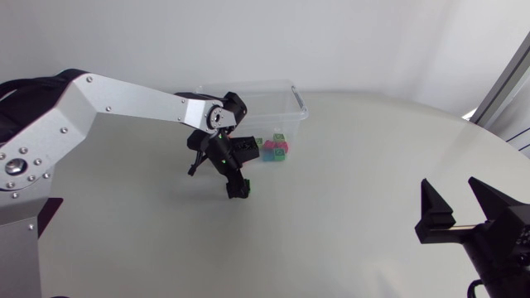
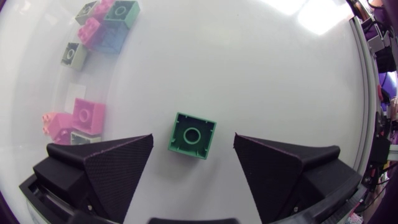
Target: Place the duplo bricks in the container
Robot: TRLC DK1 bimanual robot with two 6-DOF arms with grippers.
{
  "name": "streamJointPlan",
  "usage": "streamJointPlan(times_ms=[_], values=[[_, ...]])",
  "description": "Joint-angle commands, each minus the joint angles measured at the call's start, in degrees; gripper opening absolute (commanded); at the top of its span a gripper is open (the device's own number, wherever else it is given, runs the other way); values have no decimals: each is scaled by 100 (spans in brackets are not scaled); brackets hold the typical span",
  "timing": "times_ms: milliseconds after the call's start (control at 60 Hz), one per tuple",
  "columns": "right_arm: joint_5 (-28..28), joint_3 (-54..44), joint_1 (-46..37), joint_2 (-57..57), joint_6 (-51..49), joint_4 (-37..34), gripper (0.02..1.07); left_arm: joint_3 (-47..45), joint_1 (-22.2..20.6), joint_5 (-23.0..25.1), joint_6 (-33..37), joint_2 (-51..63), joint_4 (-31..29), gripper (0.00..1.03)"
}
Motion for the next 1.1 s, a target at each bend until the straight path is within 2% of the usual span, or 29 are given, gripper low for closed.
streamJointPlan(times_ms=[0, 67, 167, 383, 567, 750, 767, 817, 833, 900, 983, 1017, 1083], values=[[-5, -119, 38, 12, 93, -47, 103, 171, -31, -33, 158, 251, -64, 60], [-5, -119, 38, 12, 93, -47, 103, 215, -31, -33, 185, 286, -117, 32], [-5, -119, 38, 12, 93, -47, 103, 206, -22, -33, 202, 312, -143, 6], [-5, -119, 38, 12, 93, -47, 103, 101, -13, -33, 229, -39, -512, 3], [-5, -119, 38, 12, 93, -47, 103, -58, 22, 11, 150, -1507, -864, 3], [-5, -119, 64, 21, 93, -47, 103, 769, 549, 731, -334, -2228, -1101, 3], [-5, -119, 55, 21, 93, -47, 103, 1138, 804, 1030, -624, -2184, -1022, 3], [-5, -119, 55, 21, 93, -47, 103, 1349, 1024, 1188, -1011, -2096, -627, 3], [-5, -119, 55, 21, 93, -47, 103, 1349, 1041, 1188, -1037, -2087, -592, 3], [-5, -119, 55, 30, 93, -47, 103, 1357, 1182, 1188, -1529, -1938, 208, 3], [-5, -119, 55, 30, 93, -47, 103, 1331, 1208, 1188, -1828, -1824, 683, 3], [-5, -119, 55, 30, 93, -47, 103, 1270, 1235, 1100, -2215, -1701, 1298, 3], [-5, -119, 55, 38, 93, -47, 103, 1243, 1199, 819, -2426, -1472, 1808, 4]])
